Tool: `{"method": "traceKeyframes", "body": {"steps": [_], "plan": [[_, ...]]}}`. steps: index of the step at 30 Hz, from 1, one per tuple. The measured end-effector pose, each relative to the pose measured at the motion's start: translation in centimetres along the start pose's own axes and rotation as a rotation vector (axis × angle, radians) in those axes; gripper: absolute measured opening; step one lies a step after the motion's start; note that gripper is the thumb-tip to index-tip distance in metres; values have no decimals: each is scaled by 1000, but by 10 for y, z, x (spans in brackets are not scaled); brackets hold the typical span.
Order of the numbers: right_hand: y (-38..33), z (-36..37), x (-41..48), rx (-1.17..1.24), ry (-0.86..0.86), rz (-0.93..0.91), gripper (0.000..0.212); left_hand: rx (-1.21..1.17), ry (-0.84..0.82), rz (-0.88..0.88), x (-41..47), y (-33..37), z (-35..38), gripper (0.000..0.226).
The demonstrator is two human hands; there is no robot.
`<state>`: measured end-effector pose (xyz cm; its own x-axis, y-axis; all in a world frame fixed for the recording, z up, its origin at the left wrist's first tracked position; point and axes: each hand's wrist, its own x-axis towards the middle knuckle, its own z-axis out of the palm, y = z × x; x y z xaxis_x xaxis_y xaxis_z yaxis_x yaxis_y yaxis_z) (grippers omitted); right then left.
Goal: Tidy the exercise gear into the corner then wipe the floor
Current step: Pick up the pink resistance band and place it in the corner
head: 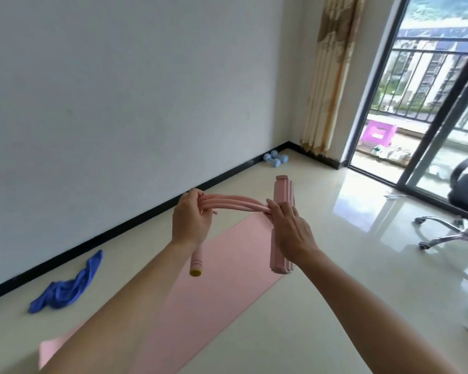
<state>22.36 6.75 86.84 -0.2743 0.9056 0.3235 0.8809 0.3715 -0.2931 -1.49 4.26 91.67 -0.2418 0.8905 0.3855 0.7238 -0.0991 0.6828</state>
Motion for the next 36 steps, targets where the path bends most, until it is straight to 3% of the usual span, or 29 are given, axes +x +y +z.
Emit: {"method": "traceKeyframes", "body": {"steps": [4, 12, 18, 26, 31, 36], "plan": [[76, -24, 23, 7, 46, 15, 47, -64, -33, 37, 35, 52, 62, 10], [191, -29, 81, 79, 86, 88, 42, -185, -101, 50, 107, 124, 166, 14], [275, -14, 150, 109, 87, 127, 41, -102, -97, 64, 187, 142, 262, 10], [438, -19, 296, 51, 72, 221, 44, 0, -306, 98, 352, 173, 410, 7], [532, -38, 376, 19, 137, 281, 40, 41, -386, 166, 440, 204, 497, 12], [637, -21, 457, -27, 93, 268, 46, 94, -411, 221, 525, 217, 600, 19]]}}
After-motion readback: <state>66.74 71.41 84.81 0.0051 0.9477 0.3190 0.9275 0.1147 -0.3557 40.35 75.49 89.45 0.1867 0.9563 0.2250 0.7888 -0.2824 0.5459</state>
